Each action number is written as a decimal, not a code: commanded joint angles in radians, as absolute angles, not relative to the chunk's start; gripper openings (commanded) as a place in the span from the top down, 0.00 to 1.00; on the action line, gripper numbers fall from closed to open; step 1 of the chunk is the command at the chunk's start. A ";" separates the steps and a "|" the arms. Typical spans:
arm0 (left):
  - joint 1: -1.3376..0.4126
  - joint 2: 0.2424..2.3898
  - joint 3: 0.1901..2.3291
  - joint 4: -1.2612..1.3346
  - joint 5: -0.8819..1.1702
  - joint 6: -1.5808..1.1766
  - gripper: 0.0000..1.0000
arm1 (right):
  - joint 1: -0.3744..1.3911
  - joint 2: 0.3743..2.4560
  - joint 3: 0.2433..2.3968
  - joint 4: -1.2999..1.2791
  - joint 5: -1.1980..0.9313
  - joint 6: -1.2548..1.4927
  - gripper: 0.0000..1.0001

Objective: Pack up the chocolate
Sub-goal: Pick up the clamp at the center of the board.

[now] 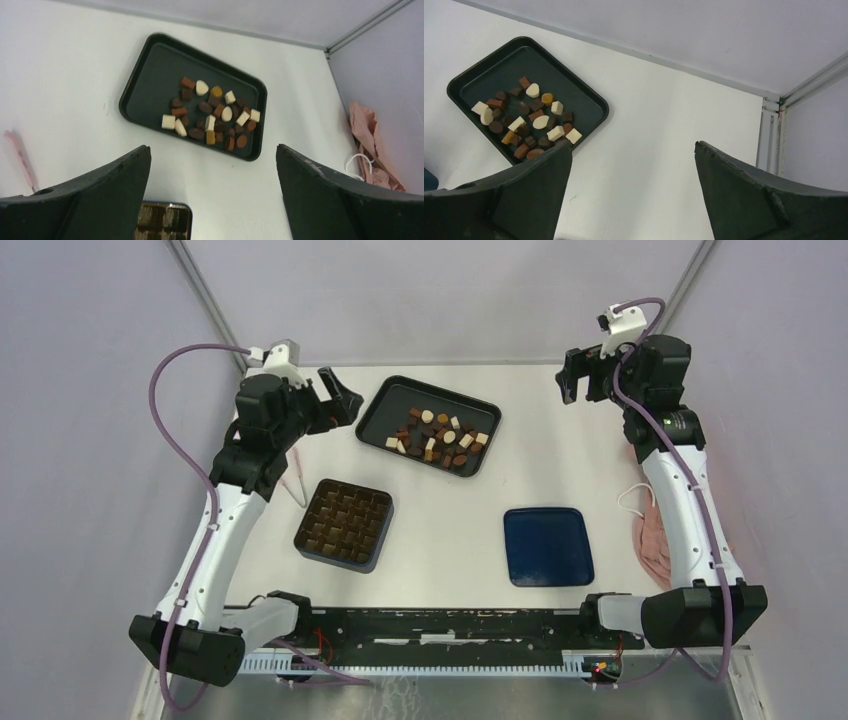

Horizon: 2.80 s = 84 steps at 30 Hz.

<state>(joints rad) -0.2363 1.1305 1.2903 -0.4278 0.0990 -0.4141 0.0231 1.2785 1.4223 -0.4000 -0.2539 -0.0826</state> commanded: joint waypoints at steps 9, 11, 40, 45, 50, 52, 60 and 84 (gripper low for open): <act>-0.167 0.856 0.914 -0.323 0.200 -0.528 0.01 | 0.070 1.266 1.333 -0.588 -0.645 -0.543 0.02; -0.165 0.843 0.881 -0.312 0.194 -0.533 0.02 | 0.088 1.257 1.275 -0.568 -0.703 -0.562 0.02; 0.149 1.640 1.182 -0.500 -0.174 -0.259 0.44 | 0.166 1.220 0.841 -0.169 -0.834 -0.555 0.02; 0.148 1.760 1.241 -0.513 -0.151 -0.243 0.53 | 0.167 1.233 0.839 -0.169 -0.834 -0.554 0.02; 0.148 1.842 1.284 -0.534 -0.124 -0.235 0.62 | 0.167 1.230 0.841 -0.173 -0.822 -0.563 0.02; 0.148 1.864 1.292 -0.539 -0.115 -0.233 0.64 | 0.167 1.228 0.841 -0.175 -0.822 -0.564 0.02; 0.148 1.929 1.308 -0.545 -0.091 -0.222 0.68 | 0.168 1.227 0.841 -0.176 -0.842 -0.563 0.02; -0.095 1.117 1.018 -0.115 0.398 -0.400 0.98 | 0.198 1.236 0.746 0.152 -1.131 -0.254 0.02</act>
